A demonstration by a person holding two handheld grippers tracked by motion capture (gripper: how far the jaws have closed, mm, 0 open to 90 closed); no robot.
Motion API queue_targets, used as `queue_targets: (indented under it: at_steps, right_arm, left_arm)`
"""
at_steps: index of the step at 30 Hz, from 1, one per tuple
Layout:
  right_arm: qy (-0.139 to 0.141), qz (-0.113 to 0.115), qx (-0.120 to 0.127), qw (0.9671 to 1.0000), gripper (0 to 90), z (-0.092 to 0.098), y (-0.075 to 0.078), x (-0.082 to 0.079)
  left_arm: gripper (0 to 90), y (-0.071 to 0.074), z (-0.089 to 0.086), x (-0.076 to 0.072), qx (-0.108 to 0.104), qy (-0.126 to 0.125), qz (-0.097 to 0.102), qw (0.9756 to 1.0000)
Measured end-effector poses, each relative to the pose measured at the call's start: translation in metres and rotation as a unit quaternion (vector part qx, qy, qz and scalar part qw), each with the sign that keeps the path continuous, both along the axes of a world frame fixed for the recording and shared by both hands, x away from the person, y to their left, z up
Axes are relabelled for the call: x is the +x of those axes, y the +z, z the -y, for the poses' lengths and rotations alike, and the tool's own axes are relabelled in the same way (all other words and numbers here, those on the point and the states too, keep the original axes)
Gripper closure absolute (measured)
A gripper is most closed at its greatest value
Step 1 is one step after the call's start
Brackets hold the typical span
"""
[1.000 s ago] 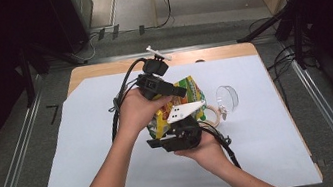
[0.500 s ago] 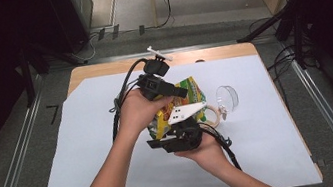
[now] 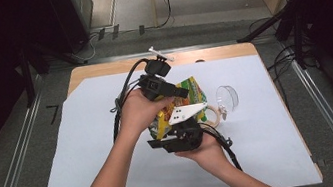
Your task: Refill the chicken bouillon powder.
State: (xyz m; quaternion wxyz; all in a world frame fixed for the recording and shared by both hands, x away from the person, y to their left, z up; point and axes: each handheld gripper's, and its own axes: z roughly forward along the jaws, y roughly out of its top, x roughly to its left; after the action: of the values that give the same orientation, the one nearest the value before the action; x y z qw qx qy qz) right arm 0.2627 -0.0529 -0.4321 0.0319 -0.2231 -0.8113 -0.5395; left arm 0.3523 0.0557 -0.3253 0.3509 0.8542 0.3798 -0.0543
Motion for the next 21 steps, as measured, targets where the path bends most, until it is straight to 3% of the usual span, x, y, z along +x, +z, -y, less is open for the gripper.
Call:
queue_targets:
  at_steps: [21]
  right_arm:
    - [-0.01, 0.003, 0.006, 0.9999, 69.2, 0.0004, -0.0005, -0.0018]
  left_arm:
    - [79.5, 0.0013, 0.0022, -0.0011, -0.007, -0.005, 0.0, 1.0]
